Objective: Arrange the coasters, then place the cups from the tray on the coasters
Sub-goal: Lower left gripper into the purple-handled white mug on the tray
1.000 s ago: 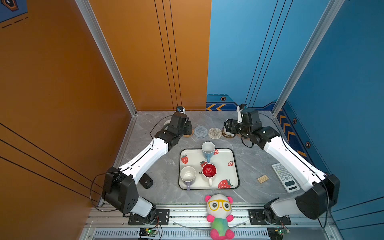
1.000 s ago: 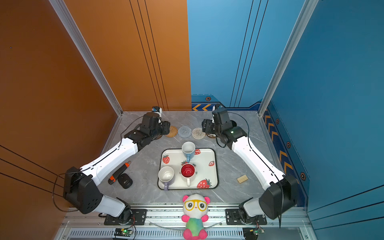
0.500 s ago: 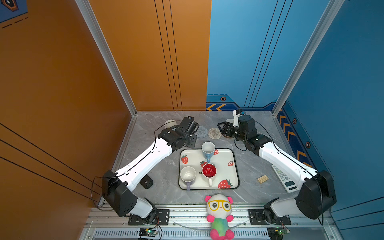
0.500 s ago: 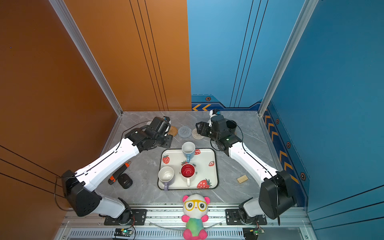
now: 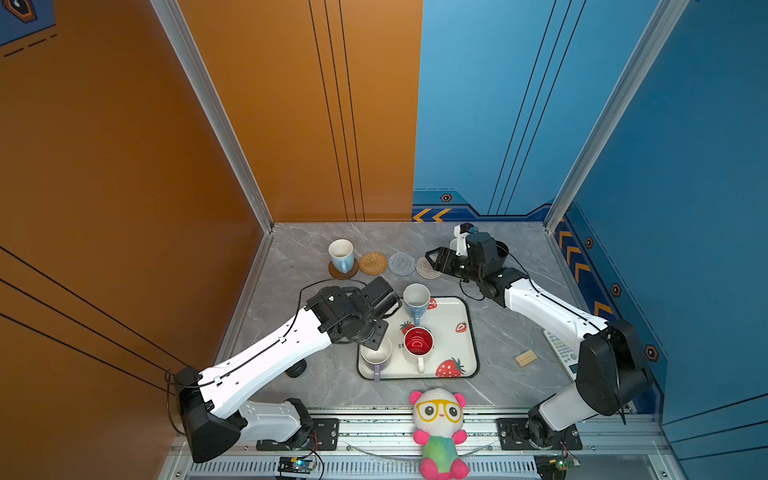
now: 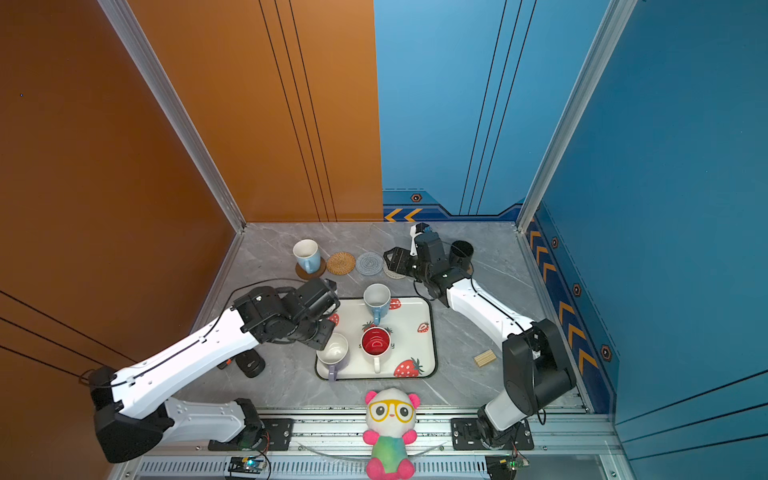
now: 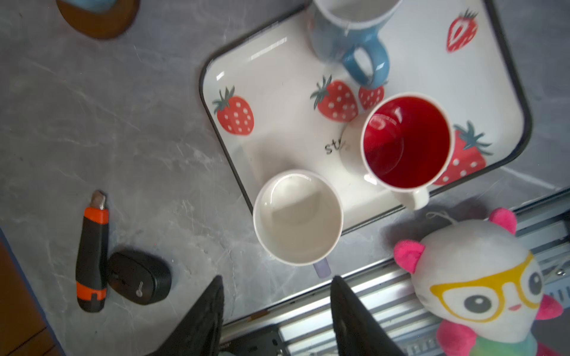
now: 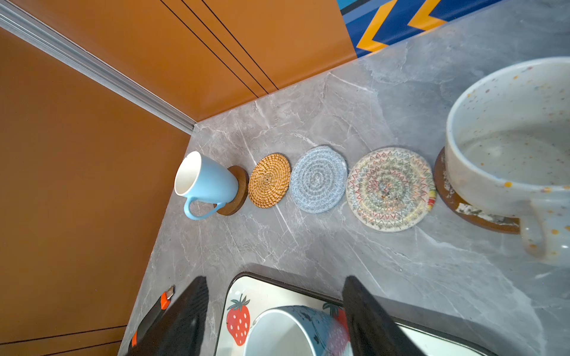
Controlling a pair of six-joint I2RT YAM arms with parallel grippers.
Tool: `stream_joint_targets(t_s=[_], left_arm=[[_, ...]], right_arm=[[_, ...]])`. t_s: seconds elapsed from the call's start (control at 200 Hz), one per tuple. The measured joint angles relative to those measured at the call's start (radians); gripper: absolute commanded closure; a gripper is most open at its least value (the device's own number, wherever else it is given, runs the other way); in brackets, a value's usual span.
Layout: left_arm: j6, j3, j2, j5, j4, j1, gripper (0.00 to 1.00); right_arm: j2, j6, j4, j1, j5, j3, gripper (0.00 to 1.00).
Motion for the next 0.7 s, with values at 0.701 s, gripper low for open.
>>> stream_joint_targets(t_s=[0.701], left_arm=[[-0.425, -0.354, -0.082, 0.057, 0.211, -0.166, 0.37]], right_arm=[[0.075, 0.005, 0.024, 0.022, -0.039, 0.04, 0.33]])
